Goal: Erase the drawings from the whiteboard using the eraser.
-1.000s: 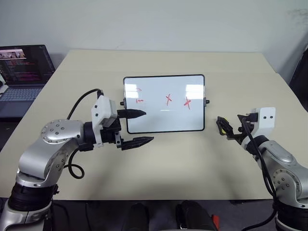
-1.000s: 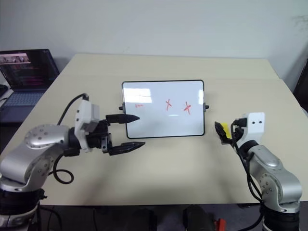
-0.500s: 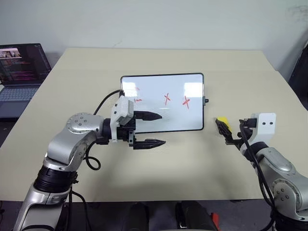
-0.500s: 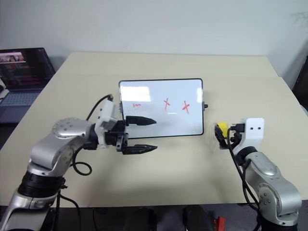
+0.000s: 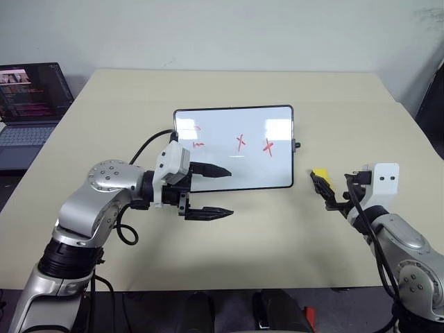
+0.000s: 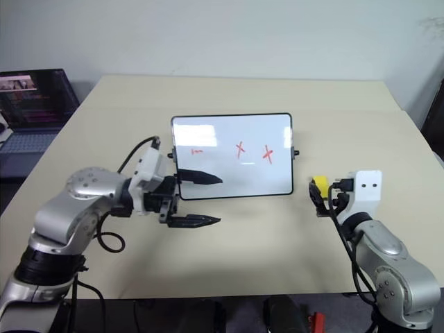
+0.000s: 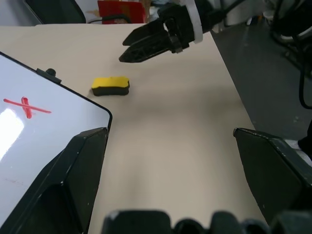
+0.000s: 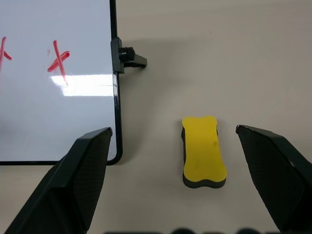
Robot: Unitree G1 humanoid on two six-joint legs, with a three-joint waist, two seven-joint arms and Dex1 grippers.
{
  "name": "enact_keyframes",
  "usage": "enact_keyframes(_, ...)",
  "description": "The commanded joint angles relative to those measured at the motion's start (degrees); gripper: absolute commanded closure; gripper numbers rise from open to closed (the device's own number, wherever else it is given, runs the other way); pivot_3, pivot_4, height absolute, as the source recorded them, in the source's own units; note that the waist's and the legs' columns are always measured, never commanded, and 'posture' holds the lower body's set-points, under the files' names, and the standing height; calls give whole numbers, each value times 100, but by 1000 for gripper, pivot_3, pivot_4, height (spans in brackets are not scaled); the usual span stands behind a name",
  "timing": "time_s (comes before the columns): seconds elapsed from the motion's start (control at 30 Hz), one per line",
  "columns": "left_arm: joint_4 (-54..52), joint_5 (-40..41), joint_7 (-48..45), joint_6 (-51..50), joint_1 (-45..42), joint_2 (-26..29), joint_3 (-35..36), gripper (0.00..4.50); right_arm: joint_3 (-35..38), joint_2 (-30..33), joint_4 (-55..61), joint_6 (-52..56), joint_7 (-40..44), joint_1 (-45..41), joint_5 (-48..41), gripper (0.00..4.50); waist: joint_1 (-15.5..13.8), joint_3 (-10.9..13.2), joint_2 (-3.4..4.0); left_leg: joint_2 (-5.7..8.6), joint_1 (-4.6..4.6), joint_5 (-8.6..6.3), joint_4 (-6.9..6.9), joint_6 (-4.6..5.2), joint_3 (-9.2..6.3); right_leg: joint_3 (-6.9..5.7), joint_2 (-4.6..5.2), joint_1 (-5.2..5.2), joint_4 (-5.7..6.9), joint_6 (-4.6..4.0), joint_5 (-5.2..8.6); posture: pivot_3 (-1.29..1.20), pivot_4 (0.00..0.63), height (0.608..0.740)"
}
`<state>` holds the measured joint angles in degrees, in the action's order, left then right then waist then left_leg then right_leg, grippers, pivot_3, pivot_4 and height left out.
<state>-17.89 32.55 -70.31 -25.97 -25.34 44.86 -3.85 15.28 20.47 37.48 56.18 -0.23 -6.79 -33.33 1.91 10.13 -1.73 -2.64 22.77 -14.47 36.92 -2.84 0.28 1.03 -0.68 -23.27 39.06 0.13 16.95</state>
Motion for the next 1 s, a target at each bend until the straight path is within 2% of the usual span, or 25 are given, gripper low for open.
enact_keyframes(0.03, -340, 34, 127, 0, 155, 122, 267, 0, -144, 88, -403, -193, 115, -252, 246, 43, -10, 0, 0, 0, -1, 0, 0, 0, 0, -2, 0, 0, 1, 0, 0, 0, 150, 740)
enact_keyframes(0.4, -719, 71, 489, -147, 828, 378, 701, 0, -736, -45, -1775, -847, 424, -846, 1018, 43, -13, 0, 0, -3, 1, 0, -1, 1, -2, -3, -2, 0, 0, -26, -14, 0, 150, 740)
enact_keyframes(0.77, -847, 64, 549, -150, 951, 480, 795, 0, -534, -15, -2904, -1375, 664, -1361, 1363, 43, -20, 0, 1, -2, 1, 0, 2, 1, 1, -5, -2, -1, 3, -29, -16, 0, 150, 740)
enact_keyframes(1.0, -927, 41, 627, -99, 1095, 463, 762, 0, -481, 156, -3195, -1367, 927, -1413, 1444, 43, -21, 0, 1, -3, 1, 0, 1, 1, 1, -4, -1, -1, 2, -30, -17, 0, 150, 740)
